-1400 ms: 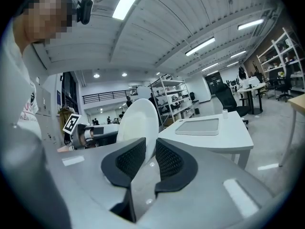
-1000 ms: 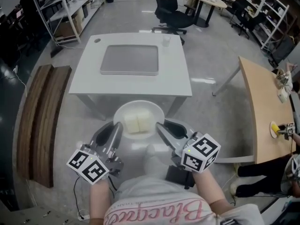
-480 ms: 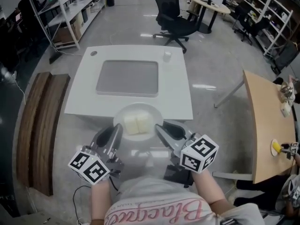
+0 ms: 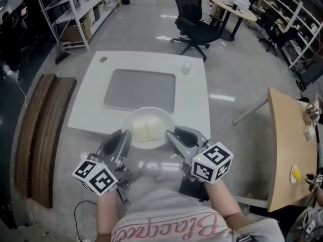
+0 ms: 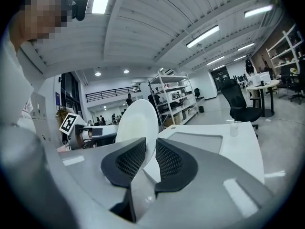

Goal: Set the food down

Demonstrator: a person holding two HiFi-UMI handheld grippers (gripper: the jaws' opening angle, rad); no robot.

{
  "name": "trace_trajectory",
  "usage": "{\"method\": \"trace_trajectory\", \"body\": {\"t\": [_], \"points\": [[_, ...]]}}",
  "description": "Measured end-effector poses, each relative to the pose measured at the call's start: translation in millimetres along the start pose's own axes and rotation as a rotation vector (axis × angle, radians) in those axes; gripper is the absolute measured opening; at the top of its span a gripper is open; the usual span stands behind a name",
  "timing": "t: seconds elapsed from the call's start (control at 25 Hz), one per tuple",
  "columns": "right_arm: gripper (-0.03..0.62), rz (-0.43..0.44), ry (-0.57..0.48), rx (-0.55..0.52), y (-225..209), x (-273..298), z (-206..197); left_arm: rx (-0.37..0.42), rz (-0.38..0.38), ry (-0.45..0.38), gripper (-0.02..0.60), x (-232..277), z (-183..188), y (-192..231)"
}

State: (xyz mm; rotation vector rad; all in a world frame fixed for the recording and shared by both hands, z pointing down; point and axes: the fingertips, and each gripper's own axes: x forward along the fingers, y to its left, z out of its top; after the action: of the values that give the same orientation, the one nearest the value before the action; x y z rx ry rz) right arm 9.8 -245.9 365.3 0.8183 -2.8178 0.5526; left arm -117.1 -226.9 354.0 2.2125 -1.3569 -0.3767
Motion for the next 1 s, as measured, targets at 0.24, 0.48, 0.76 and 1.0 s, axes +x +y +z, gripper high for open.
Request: {"method": "trace_trajectory", "body": {"t": [0.24,0.48,0.76,1.0], "points": [[0.069,-0.002,0.027,0.009,-15.0,21.0,3.0,-0.017,0.02,0.033,0.058,20.6,5.5,22.9],[0.067,-0.024,0.04,0.045,-48.5,53.9,4.5,-0.049,0.01,0.059,0.058,56.0,7.4,56.9],[0.067,-0.07,0.094,0.135,-92.9,111.1,0.5,-0.06,0.032,0.142,0.06,104.6,13.8,114.1],[0.069,-0.118,0.147,0.205,-123.1,148.3,-9.6,-0.09,0.05,0.223,0.063,139.3,6.8,158.4]]}}
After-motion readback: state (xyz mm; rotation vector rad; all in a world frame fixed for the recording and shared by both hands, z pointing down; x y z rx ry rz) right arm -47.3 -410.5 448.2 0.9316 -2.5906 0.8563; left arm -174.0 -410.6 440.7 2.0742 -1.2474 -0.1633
